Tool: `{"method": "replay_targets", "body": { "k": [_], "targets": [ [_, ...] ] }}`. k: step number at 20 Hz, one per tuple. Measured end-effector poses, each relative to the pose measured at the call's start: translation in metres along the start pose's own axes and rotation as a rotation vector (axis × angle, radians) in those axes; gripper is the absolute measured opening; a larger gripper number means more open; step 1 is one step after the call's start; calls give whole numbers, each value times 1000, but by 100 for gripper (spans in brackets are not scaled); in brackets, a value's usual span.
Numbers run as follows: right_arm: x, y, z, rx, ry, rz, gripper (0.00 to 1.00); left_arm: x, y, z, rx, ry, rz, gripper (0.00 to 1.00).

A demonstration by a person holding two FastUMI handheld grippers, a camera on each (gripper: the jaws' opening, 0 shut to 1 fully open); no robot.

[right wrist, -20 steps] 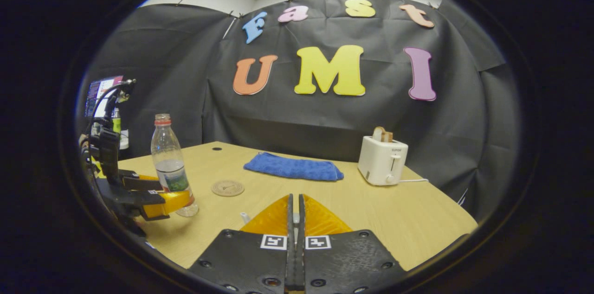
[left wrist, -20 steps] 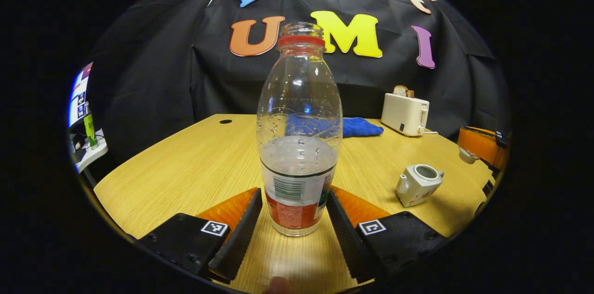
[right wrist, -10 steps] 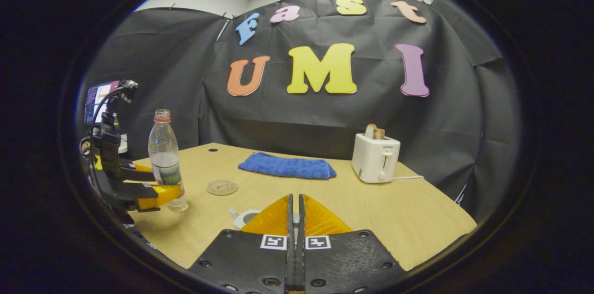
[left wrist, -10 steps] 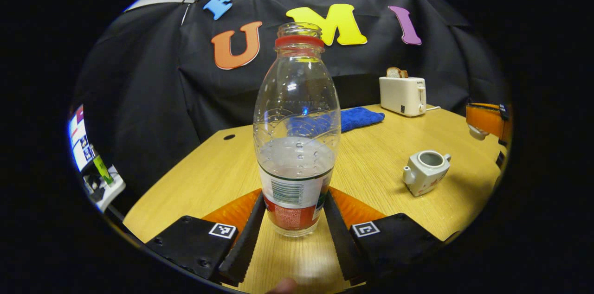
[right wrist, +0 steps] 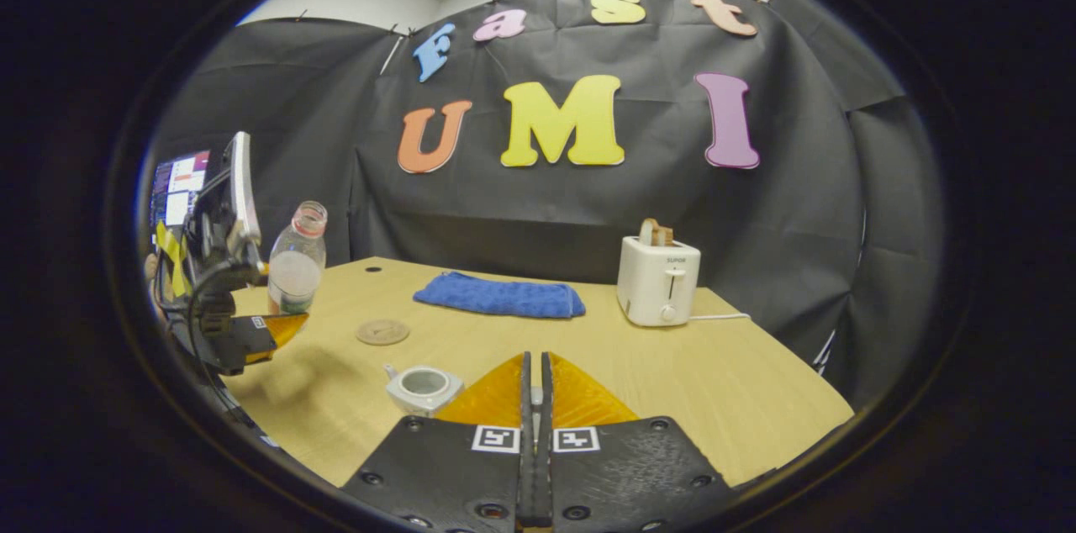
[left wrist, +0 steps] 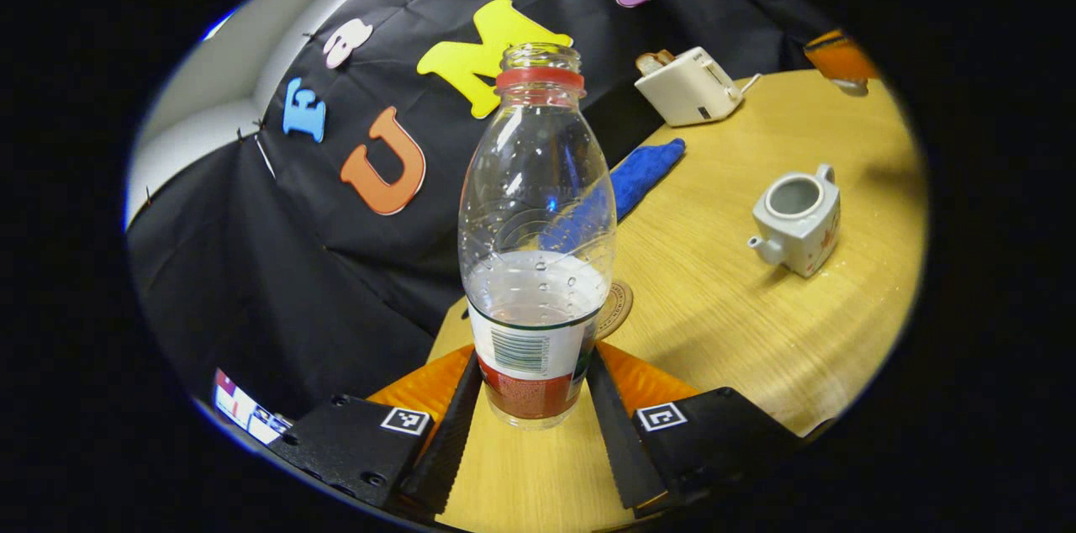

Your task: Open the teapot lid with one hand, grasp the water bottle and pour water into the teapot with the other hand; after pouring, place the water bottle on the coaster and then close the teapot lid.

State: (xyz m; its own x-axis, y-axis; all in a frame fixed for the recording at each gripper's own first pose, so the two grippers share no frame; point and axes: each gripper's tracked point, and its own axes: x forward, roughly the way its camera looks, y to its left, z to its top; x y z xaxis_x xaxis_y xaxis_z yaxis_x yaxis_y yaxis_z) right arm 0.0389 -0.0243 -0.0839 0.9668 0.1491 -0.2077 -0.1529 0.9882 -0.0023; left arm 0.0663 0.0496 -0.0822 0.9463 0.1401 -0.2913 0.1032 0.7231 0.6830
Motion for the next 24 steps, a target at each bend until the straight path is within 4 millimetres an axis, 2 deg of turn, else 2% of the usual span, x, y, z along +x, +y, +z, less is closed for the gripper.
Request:
{"method": "replay_targets", "body": {
  "k": [12, 15, 20, 24],
  "targets": [
    [-15, -30, -10, 20, 14, -14, 0, 5, -21, 7, 510, 38, 65, 74],
    [-18, -37, -11, 26, 13, -24, 0, 0, -26, 8, 574, 41, 63, 73],
    [-25, -39, -11, 24, 8, -22, 0, 0, -22, 16, 712, 49, 113, 74],
    [-29, -42, -10, 27, -1, -22, 0, 5, -13, 33, 796, 41, 144, 74]
  ]
}}
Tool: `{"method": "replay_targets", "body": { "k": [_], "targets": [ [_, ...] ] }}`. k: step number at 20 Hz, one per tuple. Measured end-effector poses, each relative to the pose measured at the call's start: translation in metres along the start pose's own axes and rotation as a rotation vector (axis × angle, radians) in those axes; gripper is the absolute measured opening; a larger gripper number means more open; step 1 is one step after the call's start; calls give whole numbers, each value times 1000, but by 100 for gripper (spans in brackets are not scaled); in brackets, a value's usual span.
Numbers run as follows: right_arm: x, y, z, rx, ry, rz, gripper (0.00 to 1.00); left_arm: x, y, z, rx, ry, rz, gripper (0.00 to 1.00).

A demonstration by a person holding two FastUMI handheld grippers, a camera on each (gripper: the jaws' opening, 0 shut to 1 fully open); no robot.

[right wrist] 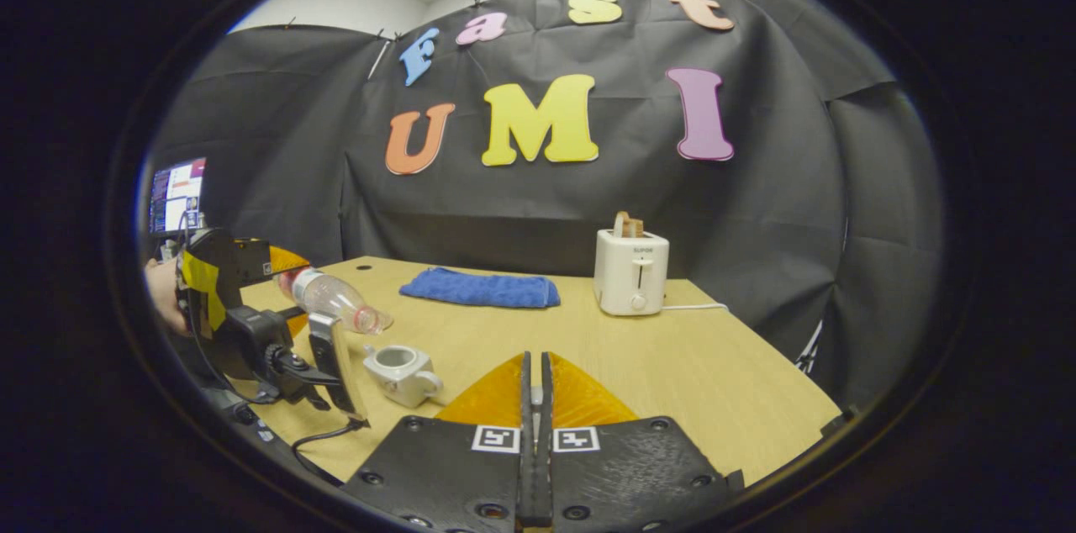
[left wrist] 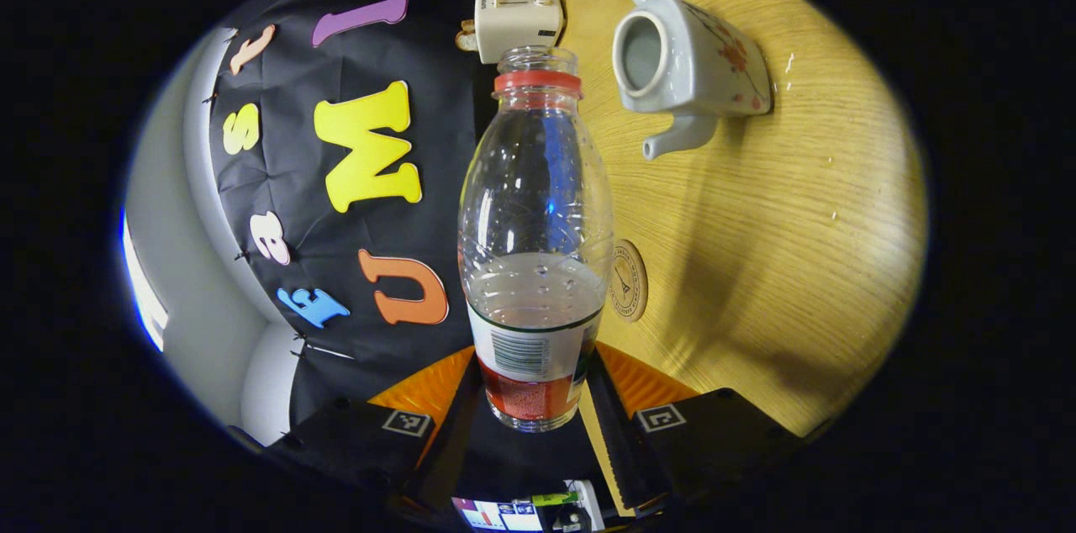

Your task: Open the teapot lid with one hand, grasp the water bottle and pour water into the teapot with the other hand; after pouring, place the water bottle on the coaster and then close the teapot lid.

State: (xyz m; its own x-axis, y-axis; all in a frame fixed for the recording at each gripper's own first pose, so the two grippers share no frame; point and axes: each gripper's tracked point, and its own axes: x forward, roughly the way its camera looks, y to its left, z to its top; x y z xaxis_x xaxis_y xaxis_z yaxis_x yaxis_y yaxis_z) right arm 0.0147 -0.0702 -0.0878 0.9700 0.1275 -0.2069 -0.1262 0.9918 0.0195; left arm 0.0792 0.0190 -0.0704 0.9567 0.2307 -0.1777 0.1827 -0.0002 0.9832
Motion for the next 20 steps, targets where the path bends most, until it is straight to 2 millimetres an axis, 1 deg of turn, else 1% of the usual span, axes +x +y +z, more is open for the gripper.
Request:
{"method": "replay_targets", "body": {
  "k": [2, 3, 9, 11, 20],
  "targets": [
    [0, -3, -1, 0, 0, -2, 0, 0, -1, 3, 42, -2, 0, 74],
    [-1, -4, 0, 2, 0, -3, 0, -2, 2, 3, 59, -2, 3, 73],
    [-4, -10, -4, 17, 1, -8, 0, 0, 11, 7, 123, -9, 28, 74],
    [-5, -12, -3, 20, -1, -10, 0, 0, 10, 7, 135, -4, 35, 73],
    [-7, -11, -5, 24, -3, -4, 0, 2, 24, 8, 235, 3, 67, 73]
  ]
}}
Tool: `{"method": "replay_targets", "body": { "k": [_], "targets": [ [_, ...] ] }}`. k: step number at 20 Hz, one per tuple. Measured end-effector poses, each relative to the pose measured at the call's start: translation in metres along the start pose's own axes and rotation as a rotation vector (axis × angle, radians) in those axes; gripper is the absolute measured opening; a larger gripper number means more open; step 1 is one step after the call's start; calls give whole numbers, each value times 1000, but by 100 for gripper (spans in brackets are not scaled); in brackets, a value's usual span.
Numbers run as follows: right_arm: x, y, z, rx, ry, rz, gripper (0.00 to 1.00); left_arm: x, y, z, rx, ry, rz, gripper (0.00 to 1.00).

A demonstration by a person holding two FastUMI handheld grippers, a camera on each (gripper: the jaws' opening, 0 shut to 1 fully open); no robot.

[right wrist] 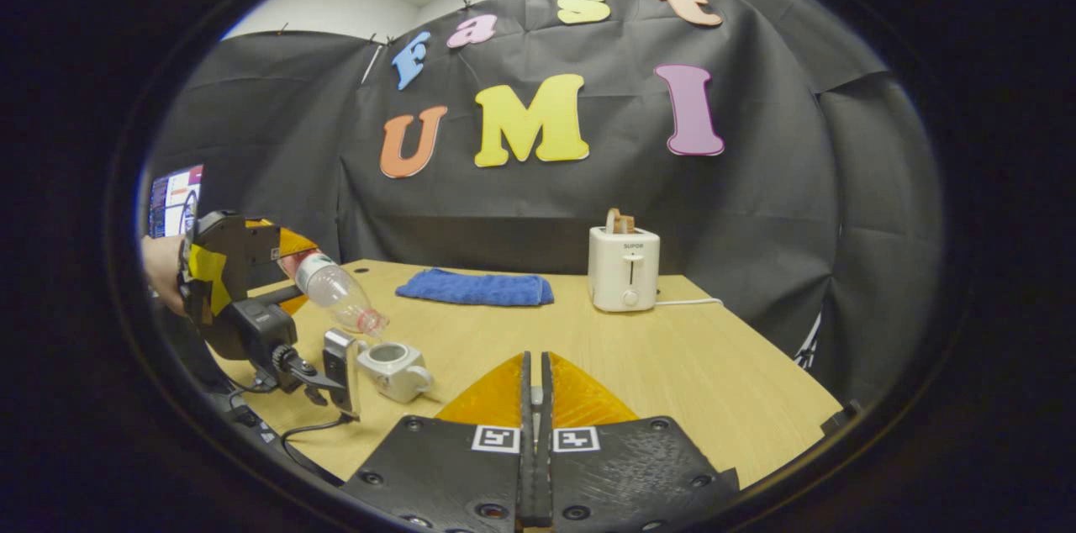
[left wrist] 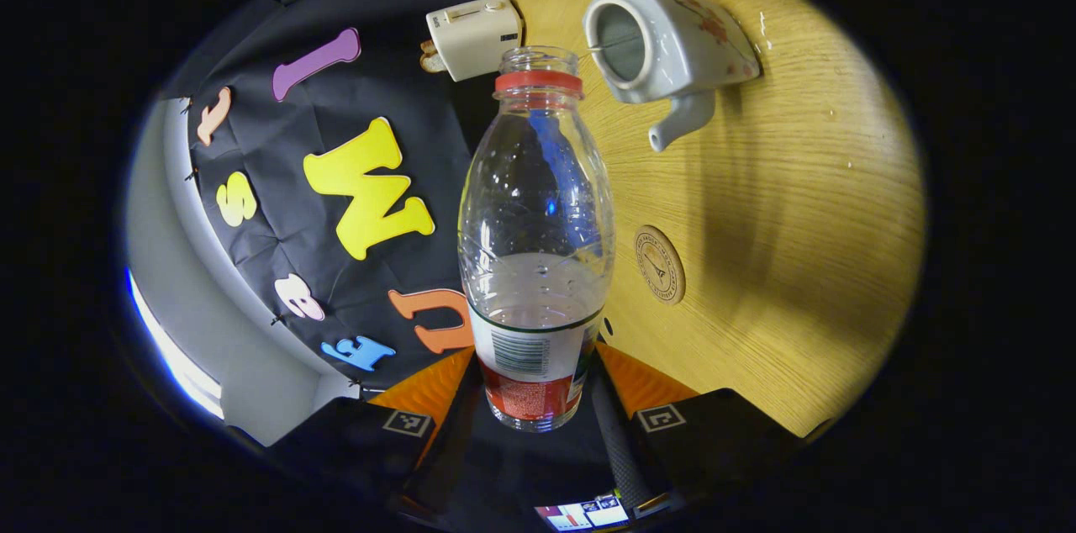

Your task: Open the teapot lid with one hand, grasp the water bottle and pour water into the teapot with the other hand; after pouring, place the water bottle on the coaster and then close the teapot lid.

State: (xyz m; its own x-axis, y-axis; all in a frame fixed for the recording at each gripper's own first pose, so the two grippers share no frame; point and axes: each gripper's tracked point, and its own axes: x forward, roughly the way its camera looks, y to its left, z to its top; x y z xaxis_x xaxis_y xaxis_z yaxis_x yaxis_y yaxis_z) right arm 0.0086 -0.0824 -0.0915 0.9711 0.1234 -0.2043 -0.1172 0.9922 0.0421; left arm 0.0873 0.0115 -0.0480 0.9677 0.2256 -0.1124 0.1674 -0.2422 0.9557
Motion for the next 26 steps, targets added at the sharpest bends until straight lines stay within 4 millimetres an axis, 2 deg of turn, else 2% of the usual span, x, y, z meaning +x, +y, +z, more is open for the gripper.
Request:
{"method": "replay_targets", "body": {
  "k": [14, 15, 16, 26],
  "targets": [
    [-1, -4, -4, 22, 2, 3, 0, 2, 12, -4, 112, 15, 18, 74],
    [0, -4, -4, 23, 3, 4, 0, 1, 13, -3, 121, 14, 21, 77],
    [0, -5, -4, 24, 3, 4, 0, 1, 14, -3, 127, 12, 25, 74],
    [-2, -12, -7, 37, 0, 1, 0, 0, 20, 1, 190, 11, 45, 73]
  ]
}}
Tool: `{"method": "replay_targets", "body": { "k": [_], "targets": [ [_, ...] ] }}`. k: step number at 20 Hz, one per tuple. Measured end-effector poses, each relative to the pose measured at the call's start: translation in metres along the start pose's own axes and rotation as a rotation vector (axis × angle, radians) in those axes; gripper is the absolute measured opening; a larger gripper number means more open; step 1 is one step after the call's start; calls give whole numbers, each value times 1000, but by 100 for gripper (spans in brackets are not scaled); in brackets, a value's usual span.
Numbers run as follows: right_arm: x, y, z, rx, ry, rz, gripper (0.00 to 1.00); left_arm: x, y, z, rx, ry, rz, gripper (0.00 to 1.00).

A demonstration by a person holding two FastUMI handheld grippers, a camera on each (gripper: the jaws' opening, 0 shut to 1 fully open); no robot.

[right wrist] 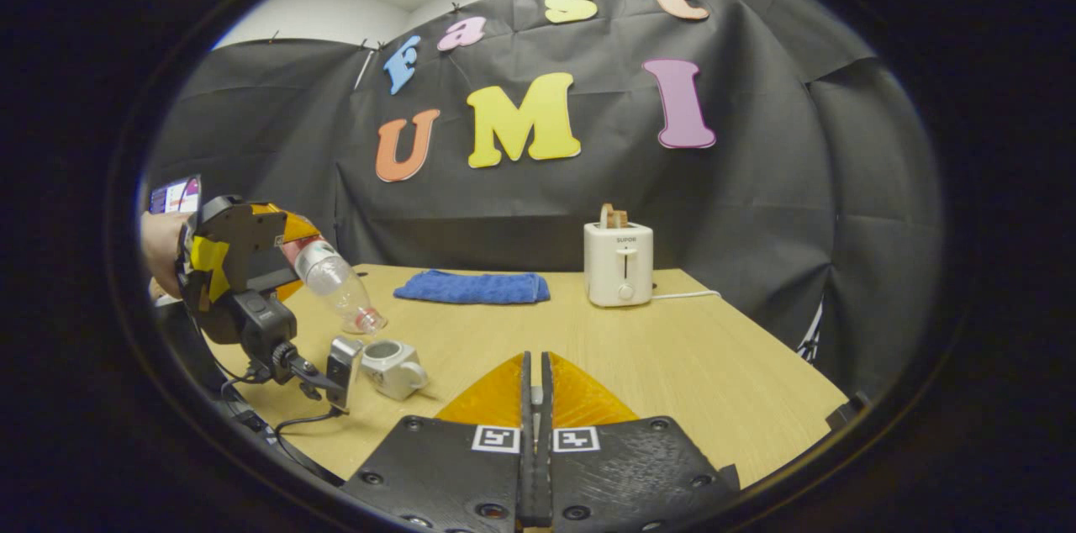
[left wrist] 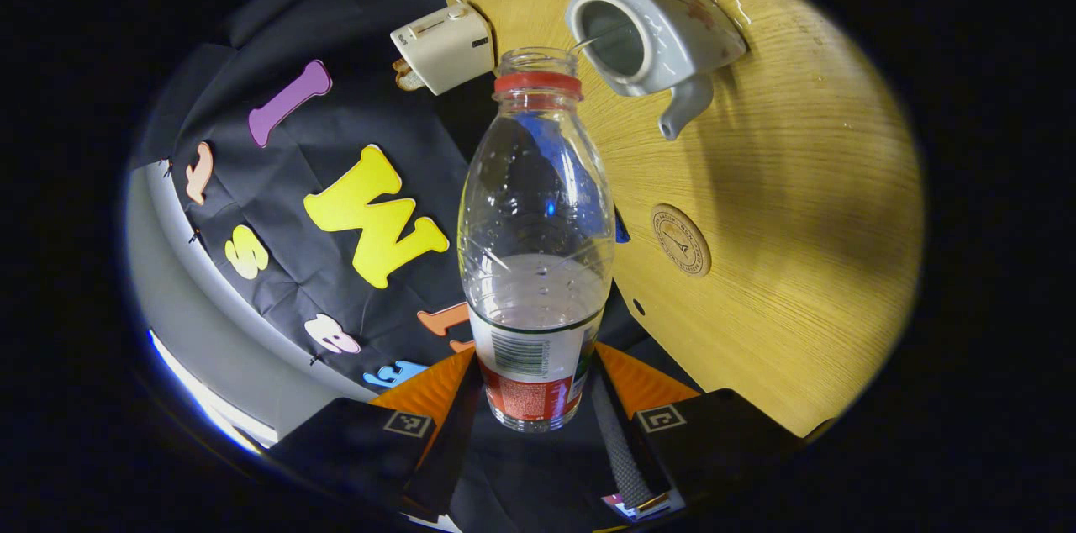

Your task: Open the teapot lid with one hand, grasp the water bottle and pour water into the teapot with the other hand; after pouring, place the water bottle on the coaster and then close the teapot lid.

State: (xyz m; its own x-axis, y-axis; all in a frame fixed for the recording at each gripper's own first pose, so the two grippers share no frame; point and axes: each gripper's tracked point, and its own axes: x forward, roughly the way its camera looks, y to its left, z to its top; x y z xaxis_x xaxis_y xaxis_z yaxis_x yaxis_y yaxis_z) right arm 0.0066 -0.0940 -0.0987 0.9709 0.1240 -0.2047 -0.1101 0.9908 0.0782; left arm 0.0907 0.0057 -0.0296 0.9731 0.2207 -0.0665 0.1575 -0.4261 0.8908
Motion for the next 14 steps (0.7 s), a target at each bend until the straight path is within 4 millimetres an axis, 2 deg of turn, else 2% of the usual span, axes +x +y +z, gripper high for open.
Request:
{"method": "replay_targets", "body": {
  "k": [9, 14],
  "targets": [
    [0, 1, 1, -2, -2, 0, 0, 3, -1, -1, -13, -14, 5, 73],
    [-2, 5, 5, -7, -7, 1, 0, 5, -12, -1, -126, -38, 8, 73]
  ]
}}
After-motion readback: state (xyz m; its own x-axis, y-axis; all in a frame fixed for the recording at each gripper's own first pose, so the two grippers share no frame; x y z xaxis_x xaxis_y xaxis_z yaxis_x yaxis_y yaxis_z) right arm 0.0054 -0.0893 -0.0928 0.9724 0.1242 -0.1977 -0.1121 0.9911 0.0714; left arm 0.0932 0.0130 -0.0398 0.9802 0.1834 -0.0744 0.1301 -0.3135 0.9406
